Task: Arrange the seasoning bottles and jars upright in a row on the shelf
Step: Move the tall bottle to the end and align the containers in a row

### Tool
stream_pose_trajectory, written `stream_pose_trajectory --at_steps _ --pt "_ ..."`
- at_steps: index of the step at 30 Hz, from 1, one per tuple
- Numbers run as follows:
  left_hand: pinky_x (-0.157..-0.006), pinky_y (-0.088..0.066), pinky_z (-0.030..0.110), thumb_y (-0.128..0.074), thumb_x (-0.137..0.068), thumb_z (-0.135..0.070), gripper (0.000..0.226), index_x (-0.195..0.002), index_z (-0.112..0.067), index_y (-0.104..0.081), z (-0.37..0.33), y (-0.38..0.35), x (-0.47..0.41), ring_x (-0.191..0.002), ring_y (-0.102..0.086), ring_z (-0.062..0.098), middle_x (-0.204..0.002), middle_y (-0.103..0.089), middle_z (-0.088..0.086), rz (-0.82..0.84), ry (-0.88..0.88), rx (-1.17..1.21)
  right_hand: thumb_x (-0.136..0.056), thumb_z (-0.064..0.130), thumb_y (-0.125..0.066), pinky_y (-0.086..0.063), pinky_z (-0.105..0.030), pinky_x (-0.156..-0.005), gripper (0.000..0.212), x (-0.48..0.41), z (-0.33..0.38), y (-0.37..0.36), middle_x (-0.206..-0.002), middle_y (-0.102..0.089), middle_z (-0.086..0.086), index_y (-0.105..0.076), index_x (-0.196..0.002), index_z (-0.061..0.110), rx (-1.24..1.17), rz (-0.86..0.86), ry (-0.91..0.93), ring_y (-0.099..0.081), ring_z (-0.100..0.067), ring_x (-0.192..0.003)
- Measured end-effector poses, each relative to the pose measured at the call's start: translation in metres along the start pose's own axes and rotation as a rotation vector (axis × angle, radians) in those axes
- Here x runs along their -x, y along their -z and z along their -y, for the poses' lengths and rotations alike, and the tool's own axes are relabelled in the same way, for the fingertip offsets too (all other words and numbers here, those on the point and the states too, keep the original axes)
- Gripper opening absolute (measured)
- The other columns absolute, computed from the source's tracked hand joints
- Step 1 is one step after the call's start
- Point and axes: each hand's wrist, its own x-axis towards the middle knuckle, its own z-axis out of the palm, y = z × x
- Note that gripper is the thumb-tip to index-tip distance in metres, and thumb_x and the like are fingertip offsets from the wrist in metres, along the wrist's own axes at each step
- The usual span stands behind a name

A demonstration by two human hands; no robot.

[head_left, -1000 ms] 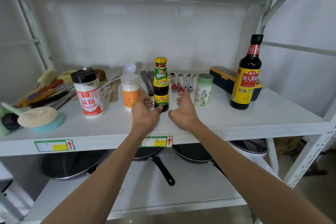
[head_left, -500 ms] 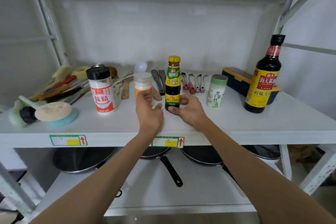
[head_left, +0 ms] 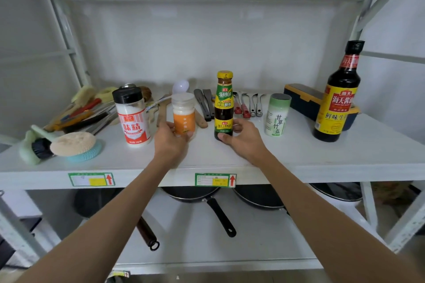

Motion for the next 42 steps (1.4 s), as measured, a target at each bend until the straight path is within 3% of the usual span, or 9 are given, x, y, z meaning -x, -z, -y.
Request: stream_pose_trajectory --at_steps 5,9,26,33,36,42 --pt "-0.074 -0.041 0.027 -0.079 -0.079 -0.025 0.047 -0.115 -0.011 -0.051 0.002 0.002 -0.002 -0.096 -0.056 0.022 -0.105 -0.059 0.005 -0.023 -0.016 -0.023 -0.083 0.016 -0.076 -0.043 -0.024 -0.092 0.048 0.000 -0.002 0.004 -0.124 -0.066 -0.006 -0.061 -0.128 0.012 -0.032 -0.079 -0.034 -0.057 -0.012 -0.103" --pt "-0.081 -0.042 0.027 -0.075 -0.083 -0.024 0.053 -0.128 -0.010 -0.051 0.002 0.003 -0.002 -0.099 -0.053 0.017 -0.117 -0.059 0.004 -0.002 -0.033 -0.030 -0.085 0.010 -0.073 -0.043 -0.024 -0.093 0.046 -0.001 -0.002 0.004 -0.124 -0.067 -0.008 -0.061 -0.129 0.009 -0.062 -0.138 -0.052 -0.062 -0.021 -0.112" --pt "-0.082 -0.054 0.035 -0.078 -0.080 -0.032 0.056 -0.127 -0.014 -0.053 0.003 -0.004 -0.008 -0.100 -0.062 0.023 -0.120 -0.064 0.006 -0.008 0.021 -0.051 -0.088 0.012 -0.071 -0.038 -0.024 -0.096 0.055 -0.005 -0.003 0.017 -0.133 -0.063 -0.010 -0.051 -0.139 0.010 0.058 -0.108 -0.066 -0.058 -0.026 -0.122" --pt "-0.068 -0.048 0.029 -0.073 -0.082 -0.041 0.058 -0.130 -0.016 -0.054 0.002 -0.010 -0.011 -0.091 -0.060 0.019 -0.120 -0.065 0.005 0.008 -0.022 -0.180 -0.086 0.015 -0.073 -0.039 -0.022 -0.089 0.052 -0.001 -0.001 0.018 -0.129 -0.064 -0.009 -0.055 -0.135 0.010 0.049 -0.106 -0.047 -0.057 -0.015 -0.107" --pt "-0.059 -0.040 0.023 -0.072 -0.083 -0.040 0.055 -0.130 -0.017 -0.054 0.001 -0.010 -0.012 -0.088 -0.057 0.016 -0.120 -0.064 0.004 0.003 -0.031 -0.233 -0.084 0.010 -0.073 -0.039 -0.021 -0.090 0.057 -0.002 -0.002 0.018 -0.131 -0.063 -0.008 -0.053 -0.137 0.011 0.054 -0.087 -0.046 -0.059 -0.019 -0.117" --pt "-0.069 -0.045 0.028 -0.071 -0.084 -0.040 0.057 -0.133 -0.018 -0.052 0.001 -0.013 -0.012 -0.091 -0.058 0.017 -0.125 -0.061 0.005 0.015 -0.025 -0.254 -0.082 0.014 -0.077 -0.040 -0.023 -0.090 0.060 -0.003 -0.005 0.017 -0.131 -0.063 -0.007 -0.053 -0.137 0.012 0.055 -0.084 -0.034 -0.054 -0.011 -0.104"
